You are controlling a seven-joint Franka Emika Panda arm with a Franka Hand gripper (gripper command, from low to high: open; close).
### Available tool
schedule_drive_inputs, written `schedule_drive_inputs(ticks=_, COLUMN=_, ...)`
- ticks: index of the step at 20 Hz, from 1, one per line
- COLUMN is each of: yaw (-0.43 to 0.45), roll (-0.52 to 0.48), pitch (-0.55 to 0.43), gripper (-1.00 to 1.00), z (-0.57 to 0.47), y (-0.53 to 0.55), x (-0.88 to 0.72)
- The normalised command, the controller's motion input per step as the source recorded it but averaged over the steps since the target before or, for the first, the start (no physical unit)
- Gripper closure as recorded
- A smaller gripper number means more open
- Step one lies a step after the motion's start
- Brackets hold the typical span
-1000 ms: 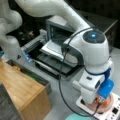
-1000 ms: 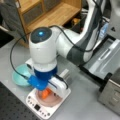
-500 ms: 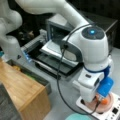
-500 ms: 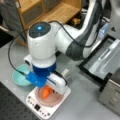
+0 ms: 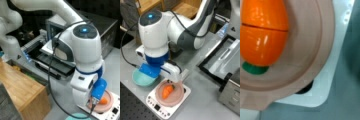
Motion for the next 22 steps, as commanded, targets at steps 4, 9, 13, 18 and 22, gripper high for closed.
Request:
schedule_drive_inputs(ticks=4, yaw=0.098, roll=0.27, pitch=0.21, gripper=-1.0, z=0.2, y=-0.6, x=0.35)
schedule_drive_inputs(ticks=9, yaw=0.038, roll=0.252, pitch=0.243, gripper=-1.0, z=0.2, y=-0.39, x=0.39)
schedule_drive_inputs(ticks=13, yaw=0.011, roll=0.28, pitch=0.314, gripper=-1.0, z=0.19, y=-0.24, x=0.4)
schedule_drive_inputs(ticks=18, yaw=-0.051, roll=0.237, pitch=0.277, gripper=-1.0, z=0.17, y=-0.37, x=0.46)
schedule_drive_inputs(ticks=22, yaw=0.02, roll=0.185, pitch=0.254, gripper=-1.0, z=0.21, y=-0.44, x=0.44)
